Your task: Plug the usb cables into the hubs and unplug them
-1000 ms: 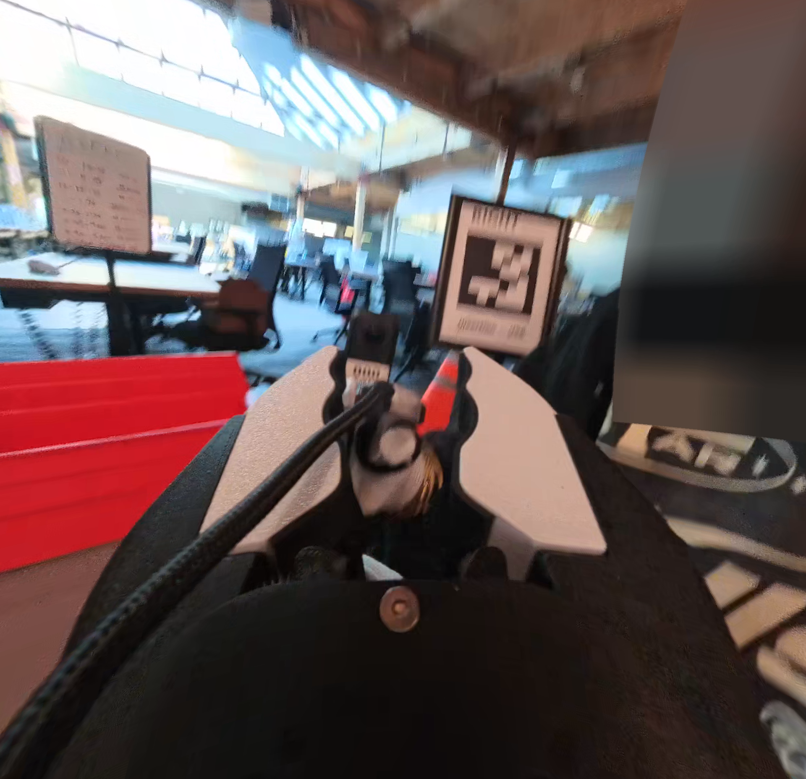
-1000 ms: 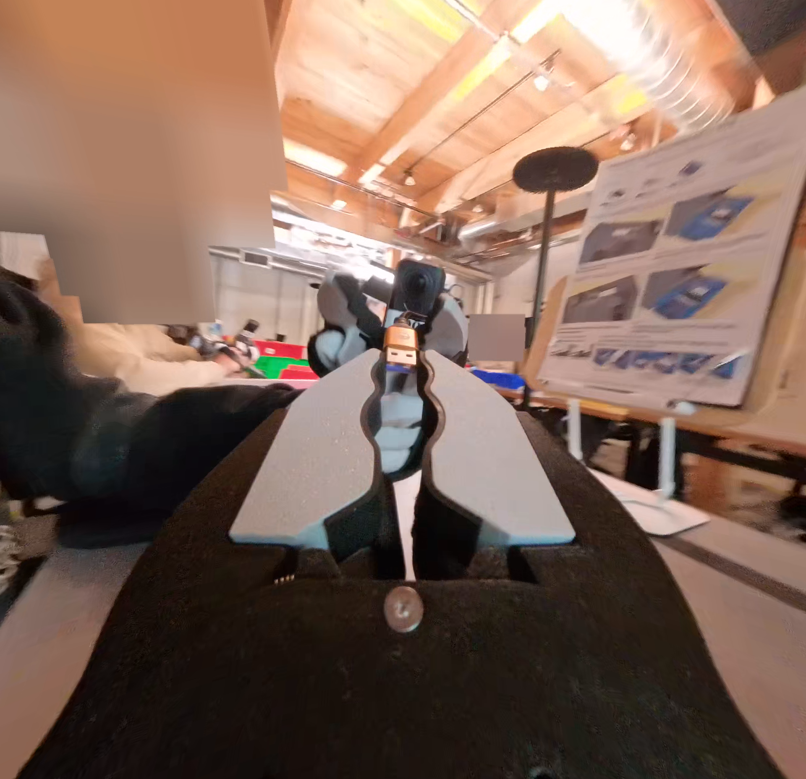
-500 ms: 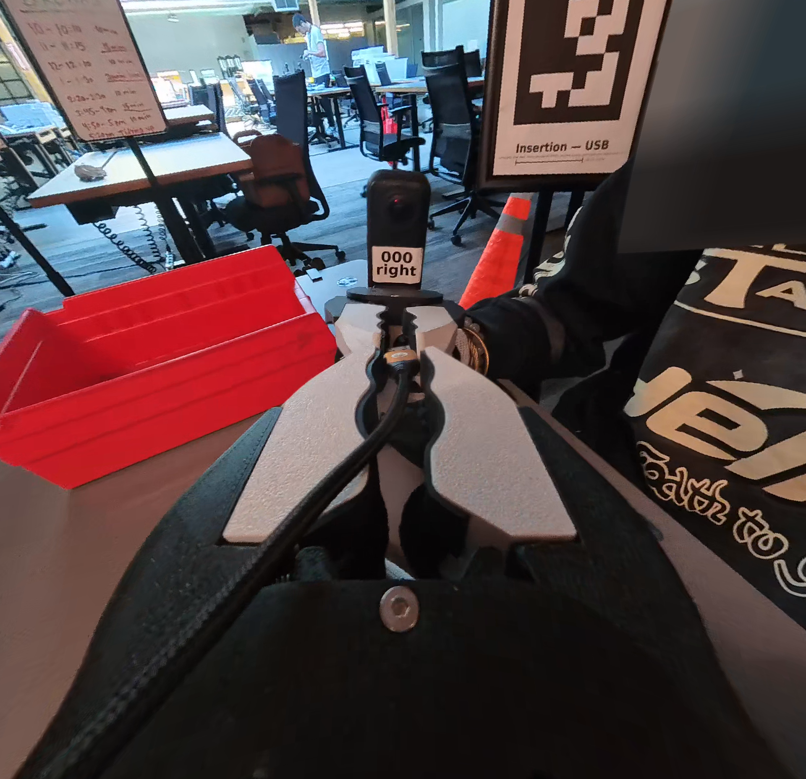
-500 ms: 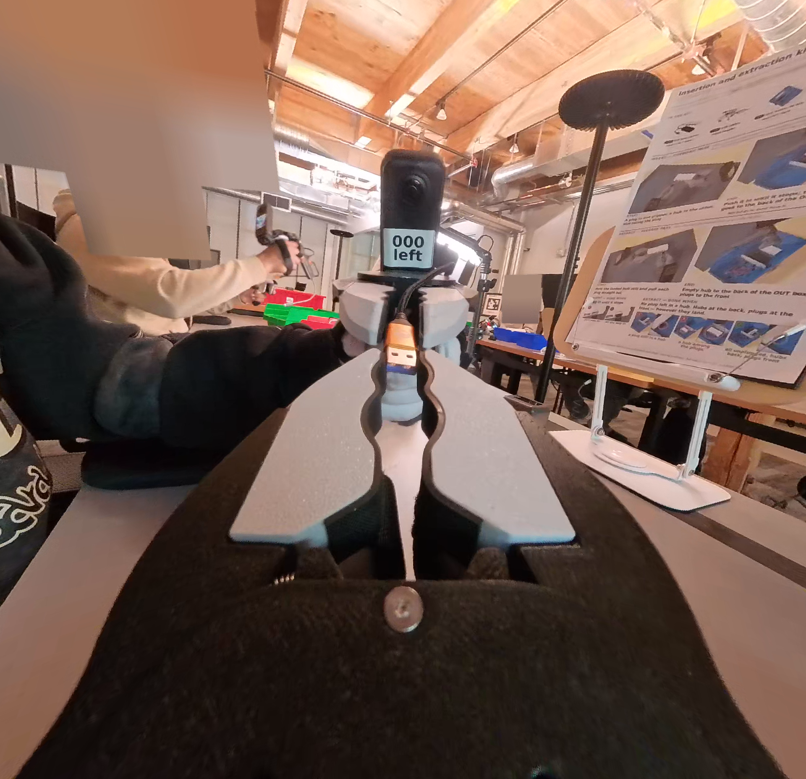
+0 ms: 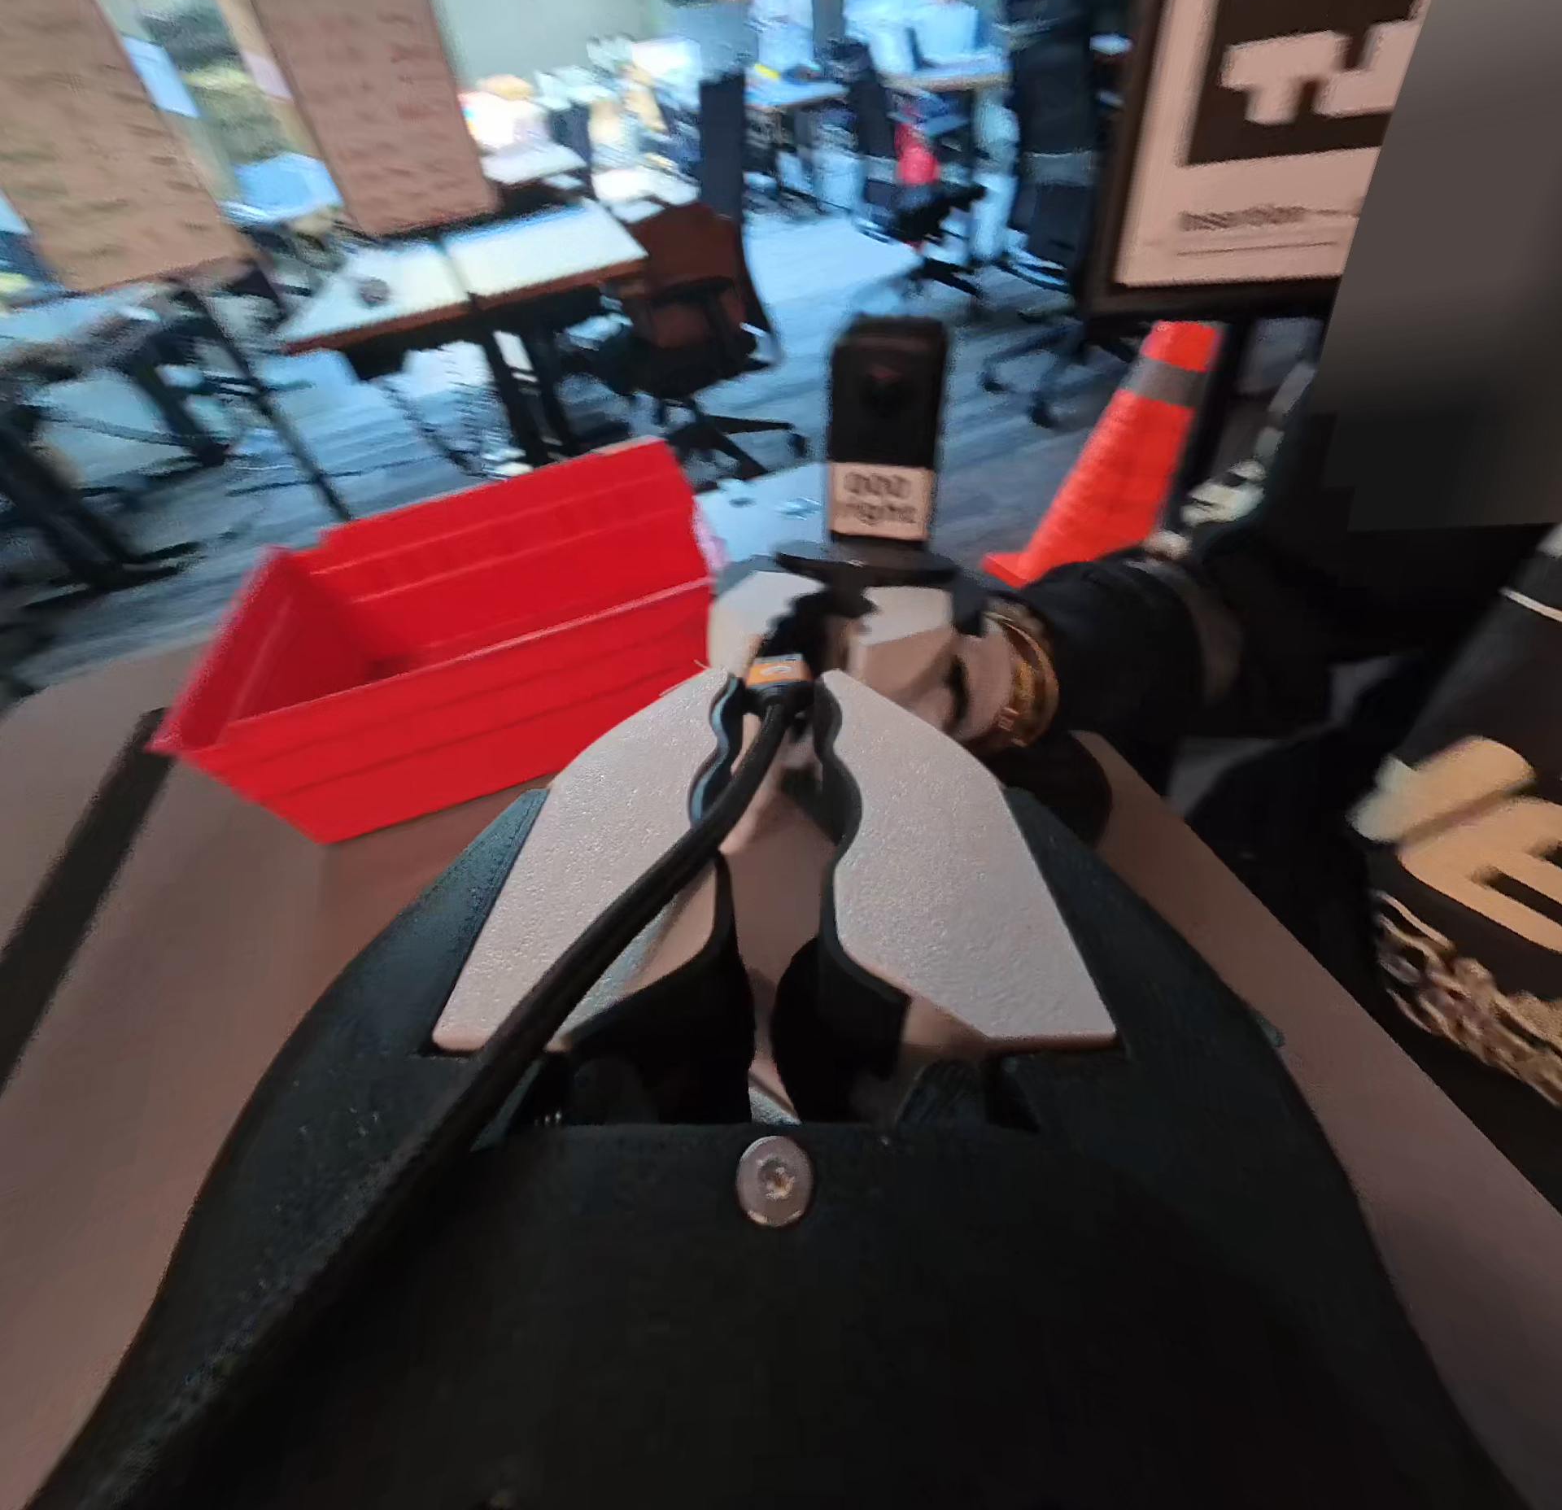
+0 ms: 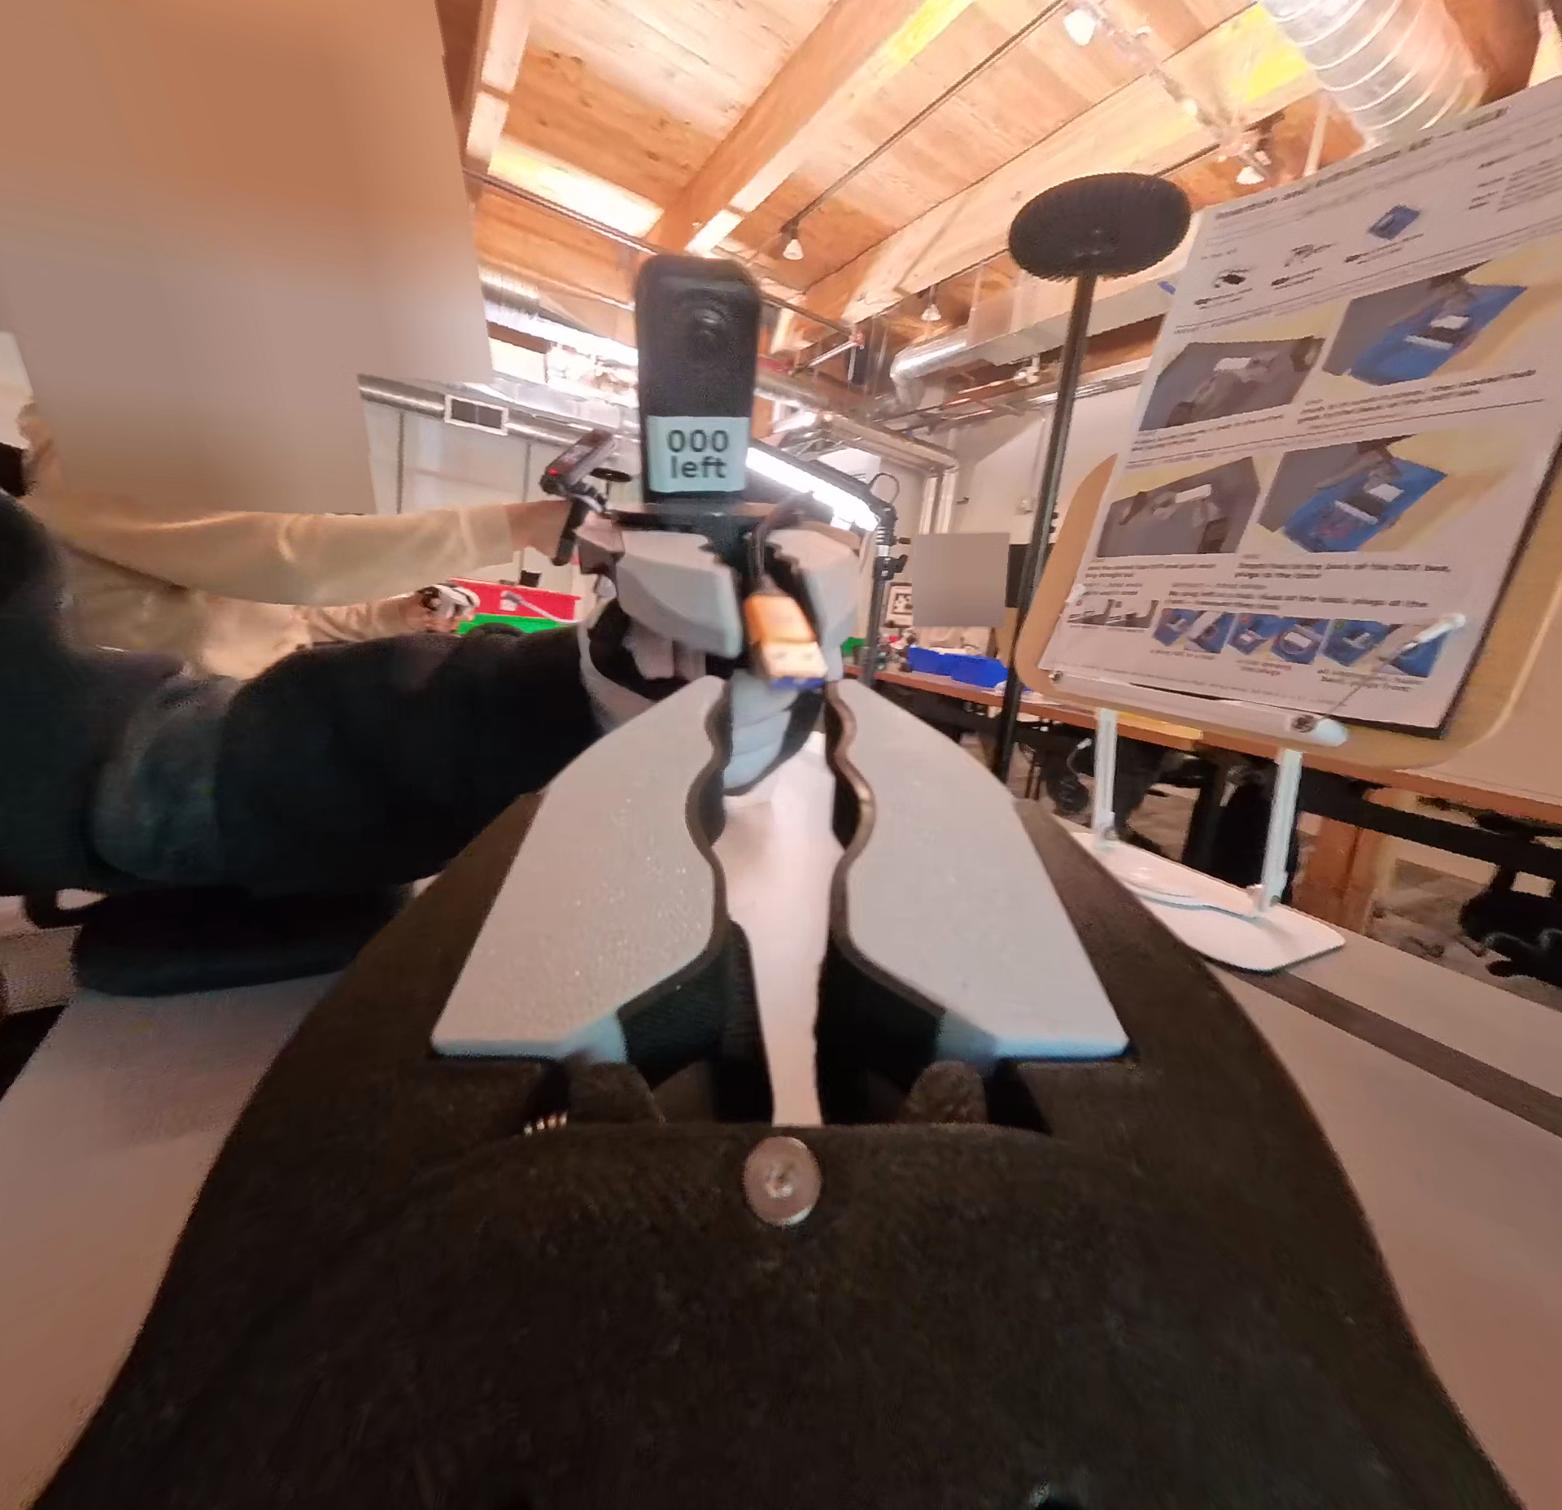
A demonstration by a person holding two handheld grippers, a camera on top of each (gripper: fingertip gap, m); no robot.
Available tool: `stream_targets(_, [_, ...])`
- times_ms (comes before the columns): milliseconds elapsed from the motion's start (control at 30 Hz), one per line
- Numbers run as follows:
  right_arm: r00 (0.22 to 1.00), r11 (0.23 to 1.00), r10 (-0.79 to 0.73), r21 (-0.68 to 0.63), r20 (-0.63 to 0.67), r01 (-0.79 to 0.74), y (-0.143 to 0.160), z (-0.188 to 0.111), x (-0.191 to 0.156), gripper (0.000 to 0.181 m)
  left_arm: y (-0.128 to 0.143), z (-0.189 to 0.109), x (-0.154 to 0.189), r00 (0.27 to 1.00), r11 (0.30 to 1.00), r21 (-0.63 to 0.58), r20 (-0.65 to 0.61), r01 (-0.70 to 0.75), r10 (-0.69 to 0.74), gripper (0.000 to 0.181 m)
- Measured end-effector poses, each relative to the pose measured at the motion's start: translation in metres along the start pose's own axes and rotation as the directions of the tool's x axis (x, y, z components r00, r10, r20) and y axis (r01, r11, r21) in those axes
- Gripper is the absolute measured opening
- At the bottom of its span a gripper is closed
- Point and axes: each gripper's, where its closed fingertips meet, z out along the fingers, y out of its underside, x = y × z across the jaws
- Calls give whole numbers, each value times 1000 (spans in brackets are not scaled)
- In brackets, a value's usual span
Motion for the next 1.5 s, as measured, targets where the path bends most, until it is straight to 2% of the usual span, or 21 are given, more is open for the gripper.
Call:
stream_targets(67, [1000, 1000, -11, -12, -24, 11, 4, 2, 2, 43, -9, -17, -24, 982, 994, 109, 182, 24, -44, 15])
stream_targets(133, [1000, 997, -14, -78, 18, 15, 17, 9, -6, 55, -6, -41, -35, 950, 964, 261, 283, 54, -130, 15])
stream_targets(200, [998, 984, -24, -174, 65, 35, 35, 15, -16, 74, 19, -64, -39, 912, 936, 342, 350, 86, -212, 15])
stream_targets(267, [992, 960, -28, -272, 125, 61, 55, 18, -29, 87, 46, -84, -42, 881, 924, 371, 404, 89, -247, 15])
stream_targets(300, [986, 941, -15, -330, 166, 70, 65, 18, -36, 89, 56, -93, -49, 857, 921, 377, 436, 102, -273, 15])
stream_targets(400, [957, 868, 0, -475, 290, 144, 85, 16, -51, 77, 64, -115, -64, 819, 893, 431, 462, 130, -342, 15])
stream_targets(467, [918, 771, 5, -586, 397, 250, 99, 10, -57, 75, 66, -121, -65, 814, 886, 442, 457, 141, -358, 15])
stream_targets(567, [807, 487, 68, -725, 587, 487, 124, -15, -57, 75, 64, -122, -65, 817, 896, 424, 465, 133, -341, 15])
stream_targets(633, [734, 299, 119, -729, 669, 616, 132, -29, -43, 71, 58, -123, -63, 830, 896, 427, 452, 120, -326, 15])
stream_targets(700, [681, 167, 179, -704, 710, 691, 139, -39, -23, 70, 56, -126, -63, 834, 901, 419, 455, 109, -313, 15])
stream_targets(733, [658, 126, 212, -688, 723, 715, 142, -42, -14, 69, 57, -127, -64, 831, 908, 406, 466, 104, -304, 15])
stream_targets(800, [617, 94, 277, -660, 737, 746, 150, -46, -4, 67, 59, -130, -66, 828, 913, 395, 477, 98, -295, 15])
stream_targets(900, [557, 121, 336, -621, 760, 774, 165, -43, -3, 64, 58, -135, -68, 824, 898, 427, 467, 106, -319, 15])
stream_targets(933, [548, 132, 359, -622, 756, 772, 170, -43, -6, 58, 58, -136, -68, 825, 894, 435, 462, 110, -326, 15])
stream_targets(967, [555, 160, 399, -651, 730, 742, 171, -40, -13, 40, 58, -137, -68, 826, 891, 439, 457, 114, -331, 15])
stream_targets(1033, [643, 164, 406, -744, 649, 648, 174, -30, -17, 32, 59, -137, -68, 825, 892, 437, 456, 119, -334, 15])
stream_targets(1167, [771, -17, 337, -816, 540, 578, 165, -42, -20, 32, 60, -136, -69, 825, 895, 429, 457, 123, -333, 15])
stream_targets(1233, [855, -95, 329, -887, 400, 451, 144, -52, -32, 32, 63, -133, -69, 824, 902, 412, 463, 125, -326, 15])
stream_targets(1333, [931, -147, 289, -950, 224, 275, 105, -69, -48, 32, 63, -128, -68, 831, 913, 390, 463, 120, -307, 15])
stream_targets(1433, [986, -257, 139, -958, 94, 127, 77, -103, -41, 32, 65, -124, -66, 836, 926, 360, 470, 112, -284, 15])
stream_targets(1500, [995, -309, 80, -950, -61, -34, 71, -132, -40, 32, 64, -122, -65, 839, 933, 345, 474, 103, -268, 15])
